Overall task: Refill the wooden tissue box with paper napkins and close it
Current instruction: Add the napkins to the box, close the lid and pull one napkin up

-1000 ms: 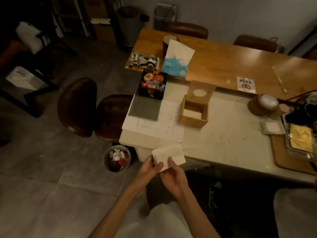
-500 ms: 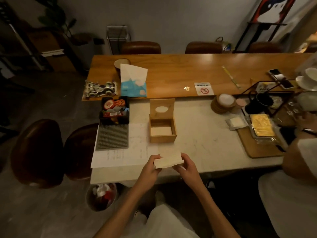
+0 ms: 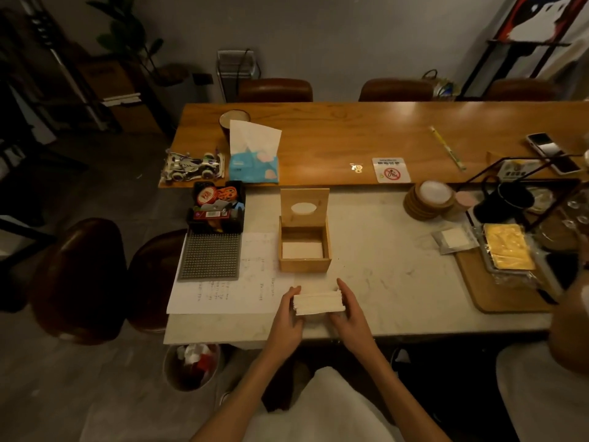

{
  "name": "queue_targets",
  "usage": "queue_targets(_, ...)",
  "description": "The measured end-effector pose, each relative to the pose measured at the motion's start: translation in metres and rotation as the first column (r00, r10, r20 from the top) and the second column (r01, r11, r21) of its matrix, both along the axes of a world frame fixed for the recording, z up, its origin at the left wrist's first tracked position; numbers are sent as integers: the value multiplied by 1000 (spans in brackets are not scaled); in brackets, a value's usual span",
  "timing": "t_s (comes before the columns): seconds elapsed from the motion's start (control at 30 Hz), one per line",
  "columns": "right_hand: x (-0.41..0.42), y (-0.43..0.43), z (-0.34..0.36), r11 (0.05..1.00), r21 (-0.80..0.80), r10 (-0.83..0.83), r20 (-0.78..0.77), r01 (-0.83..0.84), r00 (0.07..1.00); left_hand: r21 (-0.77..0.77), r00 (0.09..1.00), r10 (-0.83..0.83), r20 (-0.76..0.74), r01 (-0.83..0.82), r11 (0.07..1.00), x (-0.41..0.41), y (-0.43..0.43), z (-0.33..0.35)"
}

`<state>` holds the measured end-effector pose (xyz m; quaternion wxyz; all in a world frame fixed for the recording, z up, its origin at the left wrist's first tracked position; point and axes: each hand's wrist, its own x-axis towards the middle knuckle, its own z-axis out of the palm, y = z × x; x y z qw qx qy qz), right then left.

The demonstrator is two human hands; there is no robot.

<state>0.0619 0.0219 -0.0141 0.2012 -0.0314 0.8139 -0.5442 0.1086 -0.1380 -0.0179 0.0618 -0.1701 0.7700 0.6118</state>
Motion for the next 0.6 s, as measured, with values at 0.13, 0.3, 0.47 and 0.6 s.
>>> queue_targets(0.13, 7, -9, 7, 998, -67, -4, 56, 8, 998, 23, 999, -33, 28, 32, 999, 1, 3, 2)
queue_targets(0.3, 14, -11, 9, 993, -93, -60, 85, 68, 995, 10, 995, -61, 74, 60, 998, 2, 7, 3)
queue_targets(0.47, 17, -11, 12, 995, -81, -55, 103, 63, 993, -1, 996, -43, 80, 43, 999, 2, 10, 1)
queue_targets(0.6, 13, -10, 11, 997, -65, -34, 109, 41, 994, 16, 991, -88, 97, 86, 996, 3, 9, 3)
